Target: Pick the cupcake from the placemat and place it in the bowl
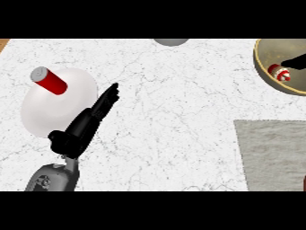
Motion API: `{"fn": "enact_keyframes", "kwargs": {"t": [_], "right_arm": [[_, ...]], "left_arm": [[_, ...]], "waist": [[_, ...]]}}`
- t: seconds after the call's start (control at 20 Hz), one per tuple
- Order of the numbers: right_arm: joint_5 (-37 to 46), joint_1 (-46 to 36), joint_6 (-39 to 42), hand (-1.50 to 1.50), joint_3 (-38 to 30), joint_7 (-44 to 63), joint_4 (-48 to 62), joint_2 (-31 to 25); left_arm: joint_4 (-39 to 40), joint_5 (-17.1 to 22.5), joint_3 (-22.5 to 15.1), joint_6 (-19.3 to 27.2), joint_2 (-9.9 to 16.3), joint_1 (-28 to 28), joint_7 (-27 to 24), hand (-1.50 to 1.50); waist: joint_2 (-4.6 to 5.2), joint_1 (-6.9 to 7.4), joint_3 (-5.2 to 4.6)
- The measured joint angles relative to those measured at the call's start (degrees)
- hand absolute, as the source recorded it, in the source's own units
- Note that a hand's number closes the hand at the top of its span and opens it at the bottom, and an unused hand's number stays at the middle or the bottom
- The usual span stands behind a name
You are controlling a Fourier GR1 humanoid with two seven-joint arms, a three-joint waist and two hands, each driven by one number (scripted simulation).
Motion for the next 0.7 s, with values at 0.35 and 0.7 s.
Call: {"fn": "enact_keyframes", "kwargs": {"t": [0.35,0.7], "right_arm": [[-7.3,-1.3,-5.4,-1.5,-8.8,-1.3,1.6,-3.2],[-14.8,2.8,-2.7,-1.5,-16.9,-5.3,3.9,-10.8]], "left_arm": [[-0.4,-0.2,0.0,-0.1,-0.1,0.7,-0.1,0.0],[-0.9,-0.4,0.5,0.1,0.0,1.0,0.2,0.0]], "waist": [[-0.15,-0.21,0.0],[-0.24,-0.91,0.03]]}}
